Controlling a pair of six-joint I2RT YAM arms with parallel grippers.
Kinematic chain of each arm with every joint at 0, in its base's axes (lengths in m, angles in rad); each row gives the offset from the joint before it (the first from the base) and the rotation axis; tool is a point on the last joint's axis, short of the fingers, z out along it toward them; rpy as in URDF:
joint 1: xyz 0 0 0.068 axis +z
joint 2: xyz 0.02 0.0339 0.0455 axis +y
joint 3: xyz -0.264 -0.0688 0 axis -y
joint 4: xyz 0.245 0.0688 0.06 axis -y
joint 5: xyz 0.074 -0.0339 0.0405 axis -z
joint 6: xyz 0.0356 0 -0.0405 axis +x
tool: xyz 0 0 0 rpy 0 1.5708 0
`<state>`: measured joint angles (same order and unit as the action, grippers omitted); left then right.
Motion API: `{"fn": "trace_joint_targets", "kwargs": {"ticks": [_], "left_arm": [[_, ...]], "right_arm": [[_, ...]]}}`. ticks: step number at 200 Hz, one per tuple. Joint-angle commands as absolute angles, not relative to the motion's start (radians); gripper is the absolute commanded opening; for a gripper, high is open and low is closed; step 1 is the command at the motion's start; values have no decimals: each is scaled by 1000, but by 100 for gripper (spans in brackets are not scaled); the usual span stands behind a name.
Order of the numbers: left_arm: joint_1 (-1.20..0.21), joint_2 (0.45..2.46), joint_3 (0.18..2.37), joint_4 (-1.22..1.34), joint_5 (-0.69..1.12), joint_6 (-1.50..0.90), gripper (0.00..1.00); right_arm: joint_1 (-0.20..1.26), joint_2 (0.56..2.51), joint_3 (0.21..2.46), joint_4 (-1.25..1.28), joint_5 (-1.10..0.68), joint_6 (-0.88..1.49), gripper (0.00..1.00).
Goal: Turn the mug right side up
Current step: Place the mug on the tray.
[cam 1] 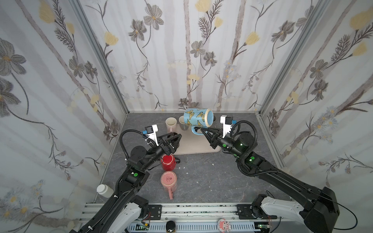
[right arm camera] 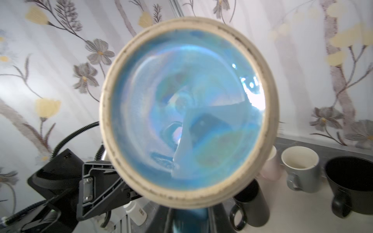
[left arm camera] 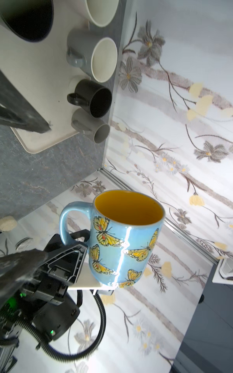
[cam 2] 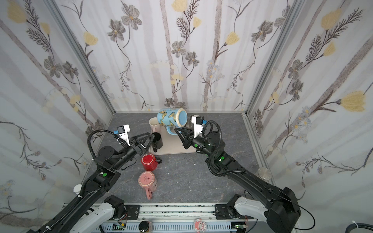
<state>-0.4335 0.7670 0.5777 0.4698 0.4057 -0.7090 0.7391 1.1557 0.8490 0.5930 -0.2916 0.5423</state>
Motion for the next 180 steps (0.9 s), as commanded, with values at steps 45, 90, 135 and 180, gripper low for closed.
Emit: {"fn": "trace_joint_targets", "kwargs": {"ticks": [45,90,135,180], "left_arm": [[-433,823,598,787,573,-818,71],[-432,841,600,860,606,-864,60],[-432,838,617,865,612,-871,45],[-433,840,628,832,597,-866,17]], "right_arm": [[750,1277,865,1160,-571,796,0],[784,1325,909,1176,-619,816,0],[801,1362,916,1172,-604,819,0],[809,1374,908,1162,-587,828,0]]}}
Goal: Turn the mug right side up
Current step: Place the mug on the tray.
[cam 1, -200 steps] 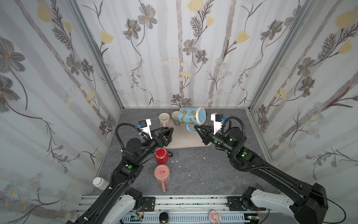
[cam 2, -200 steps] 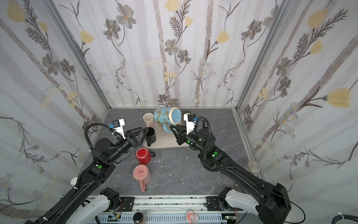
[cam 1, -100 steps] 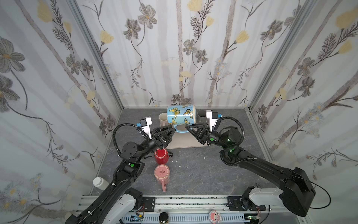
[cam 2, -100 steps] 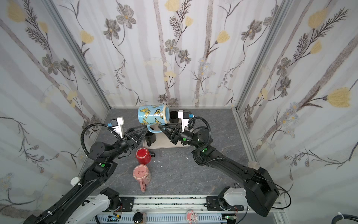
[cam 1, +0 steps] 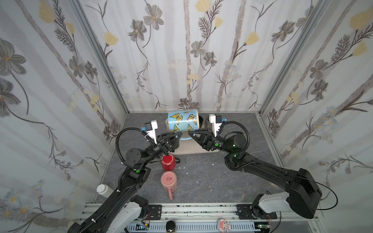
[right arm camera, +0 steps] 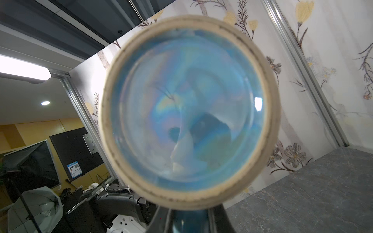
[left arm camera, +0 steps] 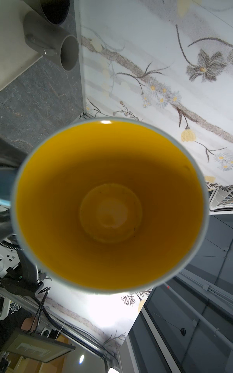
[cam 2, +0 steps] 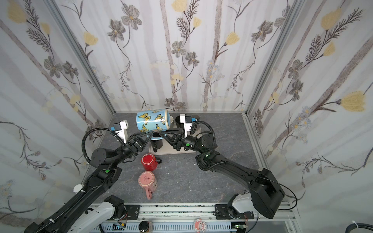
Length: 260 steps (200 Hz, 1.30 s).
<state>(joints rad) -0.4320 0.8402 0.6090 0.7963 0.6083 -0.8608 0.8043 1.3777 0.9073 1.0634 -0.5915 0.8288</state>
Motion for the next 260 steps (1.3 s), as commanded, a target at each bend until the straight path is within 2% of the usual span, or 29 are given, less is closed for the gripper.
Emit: {"fn": "trace_joint_targets", "kwargs": {"ticks": [1,14,22,31,65,78,101,134,175,208,260], "left_arm": [[-433,840,627,829,596,-866,17],[-432,842,637,794,582,-853,8],[-434,841,650,760,578,-837,0],[-434,841,663,715,567,-817,0],[-438,843,704,565,480,-761,0],[-447,859,749,457,437,-714,0],[-498,894,826,255,322,-592,0],[-660,981,905,61,-2,-445,0],[-745,1154,955,-59,-328,-431,0],[-746,1276,959,-43,-349,-461,0],[-746,1459,1030,-84,-399,-467,0]], "right_arm": [[810,1373,907,1162,-586,828,0],[808,1365,907,1125,-576,822,0],[810,1356,905,1100,-571,809,6],[810,1340,897,1064,-561,786,14],[810,1242,821,950,-439,701,58],[810,1191,797,866,-373,655,66],[808,1100,761,724,-251,577,68],[802,977,687,556,-65,528,68],[789,879,635,432,92,523,67],[782,839,636,334,199,524,67],[775,789,622,298,256,527,68]]}}
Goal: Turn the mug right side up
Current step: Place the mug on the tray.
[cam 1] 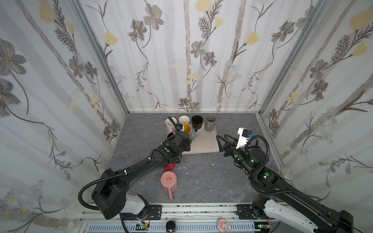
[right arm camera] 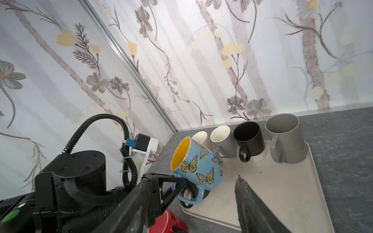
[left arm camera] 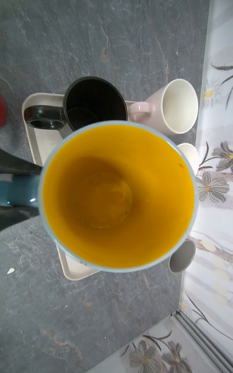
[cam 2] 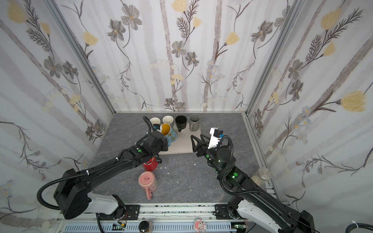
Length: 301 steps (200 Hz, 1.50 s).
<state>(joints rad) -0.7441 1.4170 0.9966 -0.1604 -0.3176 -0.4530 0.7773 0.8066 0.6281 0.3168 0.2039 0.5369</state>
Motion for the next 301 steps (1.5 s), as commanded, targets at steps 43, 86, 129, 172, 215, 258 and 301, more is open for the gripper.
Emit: {"fn": "trace_joint_targets", "kwargs": {"ticks": [43,86,129,172,215,258,301], "left_arm": [[-714,1563,1046,-74,-406,-475,0],[-694,1628,1053,-47,-403,-474,0],[-692,1686,1077,-47,-372,-477,0],[-702,1718,1111,-111,-407,-472,0],[-720,1725,1137,-204,-459,-482,0],[-726,1723,1121,-229,-454,-505,0],[-731,1707,1114,-227,-441,-511,31]], "right_arm": [[767,760,615,273,274,531,68],[761,741,614,254,284,534,69],[755,738,619,245,287,533,69],[746,738,615,235,297,533,71],[739,742,611,240,300,532,72],[733,755,606,253,298,533,73],[730,765,606,255,290,534,76]]}}
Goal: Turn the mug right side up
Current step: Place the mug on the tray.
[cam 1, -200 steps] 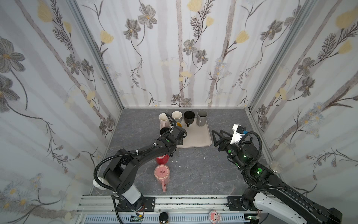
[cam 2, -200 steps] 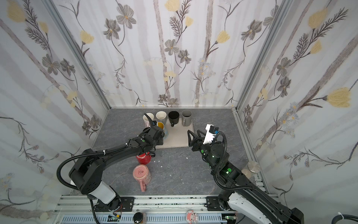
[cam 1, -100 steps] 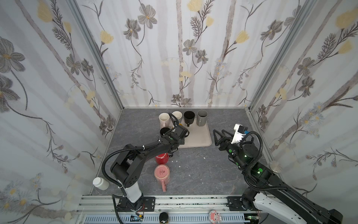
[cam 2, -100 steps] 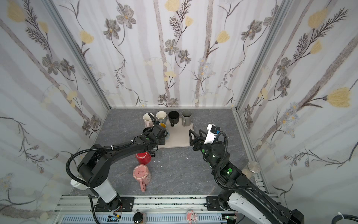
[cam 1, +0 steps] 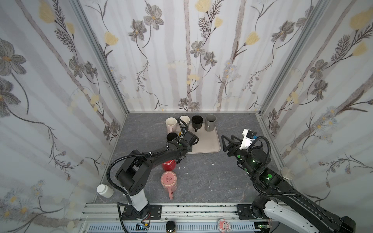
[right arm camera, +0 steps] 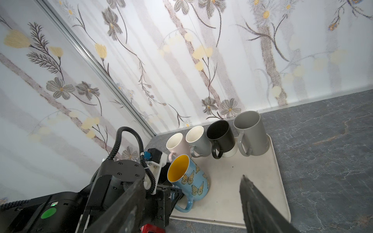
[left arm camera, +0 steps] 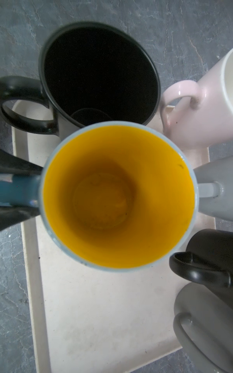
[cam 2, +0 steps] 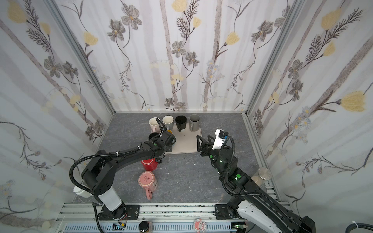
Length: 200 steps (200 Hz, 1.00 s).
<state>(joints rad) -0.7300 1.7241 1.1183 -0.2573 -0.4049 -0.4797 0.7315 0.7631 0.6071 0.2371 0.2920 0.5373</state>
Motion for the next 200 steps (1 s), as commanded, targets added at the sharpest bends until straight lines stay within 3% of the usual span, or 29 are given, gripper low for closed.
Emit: {"fn": "trace_joint_targets", "kwargs": {"ticks": [1,17,61,87,118,148,172,200], "left_arm": [[-732,1706,1114,-226,-440,-512,32],[-736,1691,1110,-221,-430,-518,43],[-739,1570,1099,-204,-389,-543,60],[-738,1444,1079,-184,-378,-531,73],[-723,1282,1002,-165,-392,-539,99],[-706,1135,919,-167,-432,-542,100],[-694,1047,870,-171,-455,-534,100],[-685,990,840,-195,-471,-540,100]], "right_arm": [[730,765,607,255,290,534,76],[731,767,605,251,291,535,77],[730,781,599,245,249,539,80],[729,829,574,274,107,493,79],[788,982,615,280,-103,401,73],[983,1152,689,247,-99,271,73],[1041,1299,744,254,-129,239,71],[1072,1464,844,232,-145,191,60]]}}
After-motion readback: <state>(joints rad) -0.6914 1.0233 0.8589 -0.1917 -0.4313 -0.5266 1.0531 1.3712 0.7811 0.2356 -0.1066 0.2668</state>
